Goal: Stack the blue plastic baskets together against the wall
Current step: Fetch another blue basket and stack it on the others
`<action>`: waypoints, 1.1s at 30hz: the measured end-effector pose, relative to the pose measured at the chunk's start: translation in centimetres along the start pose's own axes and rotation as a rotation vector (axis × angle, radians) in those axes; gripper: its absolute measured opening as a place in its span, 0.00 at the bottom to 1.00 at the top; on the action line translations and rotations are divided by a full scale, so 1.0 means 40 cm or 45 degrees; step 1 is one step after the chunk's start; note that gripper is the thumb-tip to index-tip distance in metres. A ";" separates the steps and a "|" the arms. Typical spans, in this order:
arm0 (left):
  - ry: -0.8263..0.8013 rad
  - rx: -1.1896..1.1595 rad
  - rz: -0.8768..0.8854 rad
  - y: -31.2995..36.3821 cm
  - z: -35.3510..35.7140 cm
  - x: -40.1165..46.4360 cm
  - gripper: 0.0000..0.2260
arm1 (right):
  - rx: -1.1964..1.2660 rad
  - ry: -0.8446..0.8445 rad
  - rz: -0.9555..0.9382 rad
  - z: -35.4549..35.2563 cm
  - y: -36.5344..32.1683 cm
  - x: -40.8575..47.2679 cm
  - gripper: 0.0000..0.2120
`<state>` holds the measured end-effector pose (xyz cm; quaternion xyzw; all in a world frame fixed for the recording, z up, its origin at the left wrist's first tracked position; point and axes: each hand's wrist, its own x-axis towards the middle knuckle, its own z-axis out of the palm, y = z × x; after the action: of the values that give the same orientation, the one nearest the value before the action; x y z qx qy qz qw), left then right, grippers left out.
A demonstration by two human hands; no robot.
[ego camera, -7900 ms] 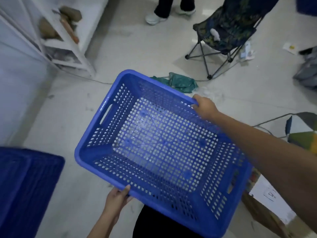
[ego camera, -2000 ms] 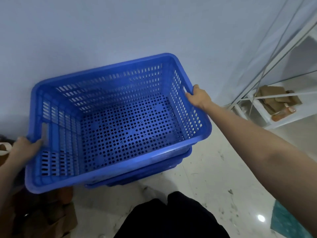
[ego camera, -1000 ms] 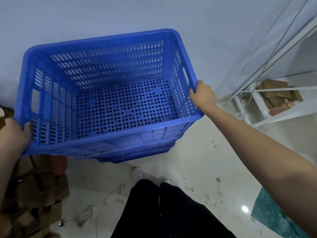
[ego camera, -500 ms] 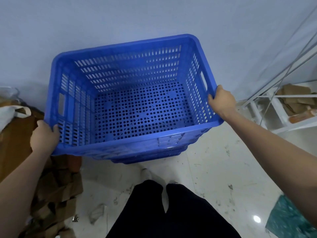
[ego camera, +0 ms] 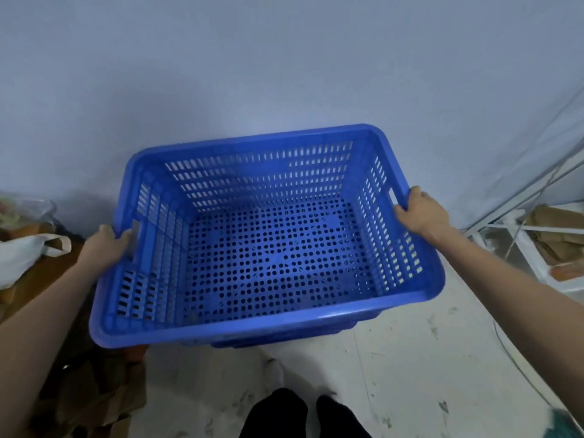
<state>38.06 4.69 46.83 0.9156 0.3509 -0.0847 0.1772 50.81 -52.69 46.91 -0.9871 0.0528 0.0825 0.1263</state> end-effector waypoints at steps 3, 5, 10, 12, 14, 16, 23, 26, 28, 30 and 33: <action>0.040 -0.050 0.036 0.059 -0.005 0.092 0.24 | 0.062 0.001 0.020 -0.026 -0.036 0.102 0.25; 0.038 -0.067 0.067 0.090 -0.018 0.161 0.24 | 0.046 -0.004 0.020 -0.037 -0.065 0.166 0.27; 0.033 -0.128 0.121 0.169 -0.044 0.319 0.25 | 0.056 -0.009 -0.010 -0.049 -0.166 0.300 0.26; 0.067 -0.099 0.167 0.201 -0.046 0.349 0.25 | 0.034 0.056 0.016 -0.038 -0.196 0.336 0.25; 0.154 -0.037 0.197 0.214 -0.033 0.358 0.24 | -0.053 0.168 0.028 -0.015 -0.206 0.351 0.20; 0.226 0.024 0.183 0.207 -0.018 0.359 0.24 | -0.138 0.244 0.031 0.003 -0.205 0.354 0.16; 0.251 0.076 0.240 0.215 -0.020 0.387 0.23 | -0.170 0.331 0.045 0.015 -0.202 0.338 0.13; 0.245 0.096 0.241 0.215 -0.019 0.395 0.23 | -0.192 0.332 0.060 0.018 -0.203 0.329 0.14; 0.255 0.107 0.238 0.217 -0.020 0.398 0.23 | -0.202 0.334 0.067 0.016 -0.206 0.336 0.14; 0.260 0.134 0.236 0.217 -0.018 0.394 0.23 | -0.221 0.317 0.086 0.014 -0.212 0.341 0.15; 0.253 0.226 0.173 0.226 -0.012 0.376 0.24 | -0.244 0.286 0.120 0.013 -0.226 0.330 0.19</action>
<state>55.26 7.84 45.48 0.9531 0.2952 -0.0121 0.0652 64.82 -44.98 46.28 -0.9941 0.1047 -0.0181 0.0209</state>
